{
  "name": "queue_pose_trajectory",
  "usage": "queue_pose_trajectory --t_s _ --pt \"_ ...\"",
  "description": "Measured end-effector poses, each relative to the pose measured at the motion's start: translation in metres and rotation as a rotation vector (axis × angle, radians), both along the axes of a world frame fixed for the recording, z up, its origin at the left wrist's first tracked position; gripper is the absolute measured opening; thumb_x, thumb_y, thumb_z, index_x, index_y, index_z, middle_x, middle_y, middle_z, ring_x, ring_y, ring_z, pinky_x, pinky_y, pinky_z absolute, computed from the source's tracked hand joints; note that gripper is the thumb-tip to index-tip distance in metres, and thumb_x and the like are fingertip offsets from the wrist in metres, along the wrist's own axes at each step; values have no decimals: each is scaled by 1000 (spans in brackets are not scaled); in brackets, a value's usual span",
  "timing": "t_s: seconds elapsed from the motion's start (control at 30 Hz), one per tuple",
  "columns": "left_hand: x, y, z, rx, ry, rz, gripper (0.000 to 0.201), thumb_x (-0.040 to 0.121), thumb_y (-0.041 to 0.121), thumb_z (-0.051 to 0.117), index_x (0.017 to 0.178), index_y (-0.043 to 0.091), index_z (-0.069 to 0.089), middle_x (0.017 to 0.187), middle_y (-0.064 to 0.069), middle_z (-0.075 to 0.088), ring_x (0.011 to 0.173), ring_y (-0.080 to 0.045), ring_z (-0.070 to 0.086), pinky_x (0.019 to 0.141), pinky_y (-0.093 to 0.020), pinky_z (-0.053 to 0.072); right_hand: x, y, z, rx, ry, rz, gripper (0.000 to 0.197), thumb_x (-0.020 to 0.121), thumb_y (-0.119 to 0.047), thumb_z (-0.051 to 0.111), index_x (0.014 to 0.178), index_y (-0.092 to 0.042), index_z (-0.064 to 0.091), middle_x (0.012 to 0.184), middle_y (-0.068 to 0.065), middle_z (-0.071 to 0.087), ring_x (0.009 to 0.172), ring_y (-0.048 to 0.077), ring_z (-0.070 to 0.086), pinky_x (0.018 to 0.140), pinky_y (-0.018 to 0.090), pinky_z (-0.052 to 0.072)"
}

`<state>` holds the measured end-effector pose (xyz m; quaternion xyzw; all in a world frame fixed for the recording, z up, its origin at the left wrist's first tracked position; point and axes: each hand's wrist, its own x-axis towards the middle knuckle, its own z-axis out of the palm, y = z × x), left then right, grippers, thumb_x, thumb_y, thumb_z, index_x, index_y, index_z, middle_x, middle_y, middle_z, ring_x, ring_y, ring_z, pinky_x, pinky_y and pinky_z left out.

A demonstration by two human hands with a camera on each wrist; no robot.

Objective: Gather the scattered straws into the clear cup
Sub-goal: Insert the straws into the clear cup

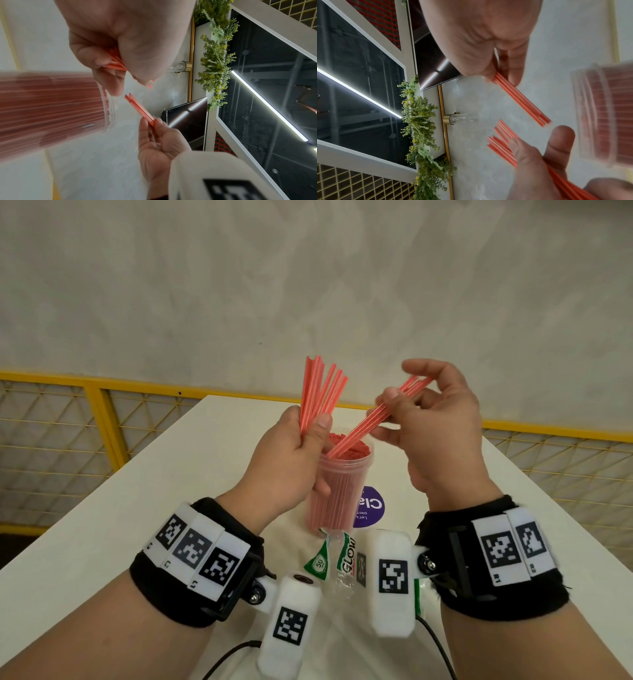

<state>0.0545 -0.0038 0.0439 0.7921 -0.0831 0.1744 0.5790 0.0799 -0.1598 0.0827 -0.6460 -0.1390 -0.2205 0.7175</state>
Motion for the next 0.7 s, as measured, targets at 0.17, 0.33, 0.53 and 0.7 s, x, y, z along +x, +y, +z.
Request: queue_pose_trajectory --t_s 0.17,0.33,0.53,0.7 --pt "2 1 -6 133 -25 -51 33 96 53 35 111 26 46 104 14 68 42 -14 61 53 -23 52 7 -4 -7 2 -154 -263 31 90 -5 60 98 -34 52 83 6 63 69 18 70 59 36 60" --pt "5 2 -11 265 -40 -32 38 95 54 32 111 21 44 105 5 68 45 -15 62 59 -39 57 14 3 -18 -92 -183 -311 35 88 -7 62 96 -39 53 73 -10 56 68 13 67 59 39 60" --pt "8 3 -11 229 -64 11 30 99 47 33 109 20 44 104 13 67 41 -10 59 48 -19 48 18 3 -23 -188 -212 -322 34 88 -8 61 98 -40 54 77 -5 59 73 22 66 70 46 58" --pt "10 4 -11 113 -77 46 27 100 43 35 108 20 47 101 8 65 40 -5 54 44 -13 42 18 5 -26 -230 -226 -316 30 90 -9 60 107 -33 56 76 -10 59 73 19 66 73 45 58"
